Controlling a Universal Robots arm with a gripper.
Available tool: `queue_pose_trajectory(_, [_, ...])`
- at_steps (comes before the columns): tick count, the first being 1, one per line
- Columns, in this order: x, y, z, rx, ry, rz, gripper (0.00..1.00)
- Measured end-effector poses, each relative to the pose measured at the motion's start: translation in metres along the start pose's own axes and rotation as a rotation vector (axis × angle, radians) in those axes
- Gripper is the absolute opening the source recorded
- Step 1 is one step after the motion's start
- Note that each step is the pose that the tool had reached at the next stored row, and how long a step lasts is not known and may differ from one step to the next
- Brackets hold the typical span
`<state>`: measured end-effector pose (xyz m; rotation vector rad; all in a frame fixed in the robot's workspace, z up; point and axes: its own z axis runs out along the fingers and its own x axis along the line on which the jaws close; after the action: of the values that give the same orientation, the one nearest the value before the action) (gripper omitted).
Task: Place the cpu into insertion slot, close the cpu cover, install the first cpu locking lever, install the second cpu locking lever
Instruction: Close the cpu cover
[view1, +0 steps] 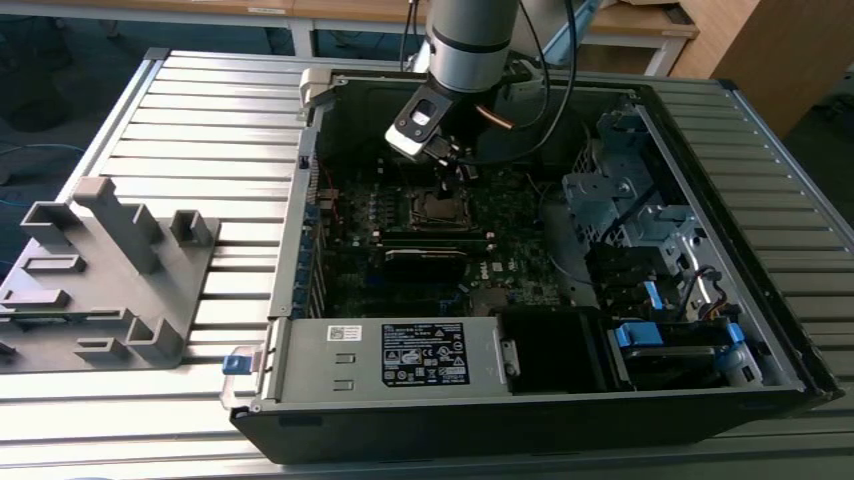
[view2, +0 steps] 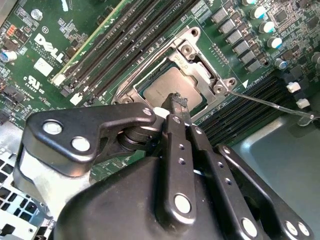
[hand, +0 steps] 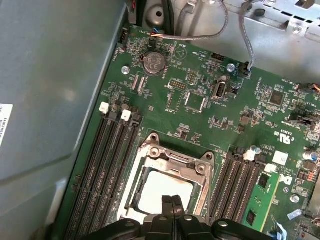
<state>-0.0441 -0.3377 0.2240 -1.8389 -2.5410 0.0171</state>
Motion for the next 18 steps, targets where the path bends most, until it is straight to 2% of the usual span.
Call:
queue_pose_trajectory(6, [0.0,0.0,0.0,0.0,-0.0002,-0.008,0.11])
queue_pose_trajectory(18, [0.0,0.0,0.0003,-0.0004,-0.0023,-0.194,0.11])
